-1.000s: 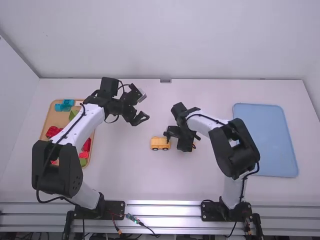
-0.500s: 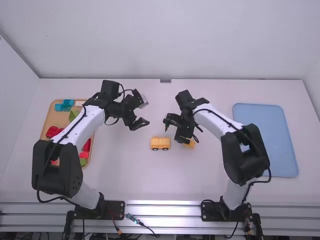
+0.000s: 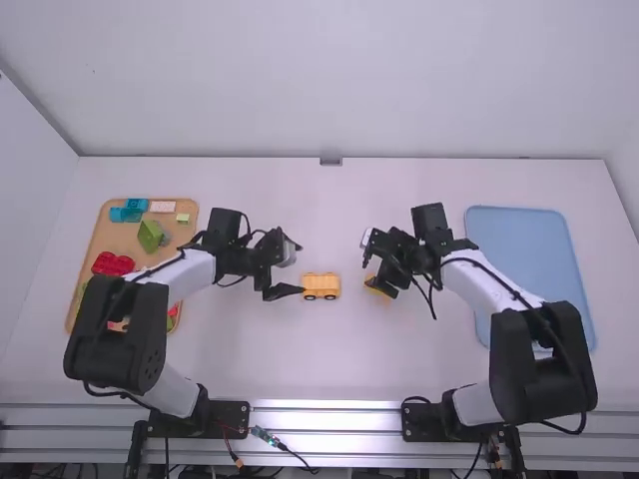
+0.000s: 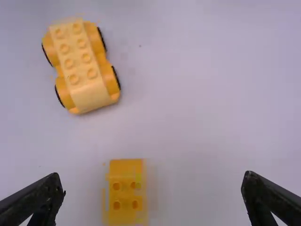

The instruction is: Assemble lego blocks to make yellow taxi

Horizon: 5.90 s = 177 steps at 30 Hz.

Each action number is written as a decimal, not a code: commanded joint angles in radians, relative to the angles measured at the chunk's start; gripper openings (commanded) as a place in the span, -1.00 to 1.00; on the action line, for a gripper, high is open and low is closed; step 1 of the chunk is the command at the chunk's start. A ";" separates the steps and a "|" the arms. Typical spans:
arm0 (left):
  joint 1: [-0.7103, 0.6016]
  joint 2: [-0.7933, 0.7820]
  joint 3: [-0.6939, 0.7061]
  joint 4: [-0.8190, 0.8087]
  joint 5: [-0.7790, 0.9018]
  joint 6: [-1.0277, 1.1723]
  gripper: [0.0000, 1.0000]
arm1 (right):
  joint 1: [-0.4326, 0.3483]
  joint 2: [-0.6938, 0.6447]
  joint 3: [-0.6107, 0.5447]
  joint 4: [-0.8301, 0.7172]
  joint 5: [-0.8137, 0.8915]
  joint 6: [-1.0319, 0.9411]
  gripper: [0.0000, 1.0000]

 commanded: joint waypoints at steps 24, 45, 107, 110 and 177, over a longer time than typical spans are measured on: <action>-0.047 0.239 -0.109 0.444 0.076 -0.120 0.98 | -0.117 0.129 -0.232 0.391 -0.160 -0.039 0.99; -0.081 0.286 -0.102 0.535 0.021 -0.221 0.98 | -0.124 0.215 -0.232 0.446 -0.196 -0.058 0.63; -0.081 0.286 -0.103 0.544 0.010 -0.255 0.98 | -0.135 0.327 -0.076 0.265 -0.247 -0.058 -0.22; -0.081 0.286 -0.103 0.535 0.010 -0.254 0.98 | -0.136 0.327 -0.076 0.264 -0.245 -0.058 -0.38; -0.127 0.521 -0.008 0.632 0.063 -0.193 0.01 | 0.143 0.324 0.070 0.208 -0.475 -0.145 -1.00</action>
